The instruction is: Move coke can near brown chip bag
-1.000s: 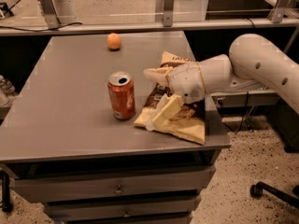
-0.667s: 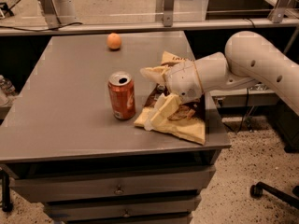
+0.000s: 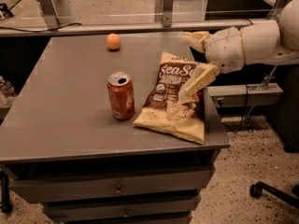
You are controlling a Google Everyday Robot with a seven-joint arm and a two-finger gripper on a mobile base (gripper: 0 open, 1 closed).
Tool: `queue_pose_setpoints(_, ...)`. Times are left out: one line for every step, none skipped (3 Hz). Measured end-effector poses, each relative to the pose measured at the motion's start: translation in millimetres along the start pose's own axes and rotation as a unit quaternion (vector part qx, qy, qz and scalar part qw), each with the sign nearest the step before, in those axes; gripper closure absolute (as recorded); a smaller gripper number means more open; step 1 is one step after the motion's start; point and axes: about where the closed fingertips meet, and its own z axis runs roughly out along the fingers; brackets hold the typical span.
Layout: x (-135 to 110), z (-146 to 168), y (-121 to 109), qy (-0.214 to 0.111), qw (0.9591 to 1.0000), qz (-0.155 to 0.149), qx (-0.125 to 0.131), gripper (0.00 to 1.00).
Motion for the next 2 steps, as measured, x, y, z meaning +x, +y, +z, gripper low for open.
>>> queue_pose_setpoints(-17.3,-75.6,-30.3,0.000,0.9936,-0.047,0.102,0.00)
queue_pose_setpoints(-17.4,-75.5,-30.3,0.000,0.9937,-0.047,0.102,0.00)
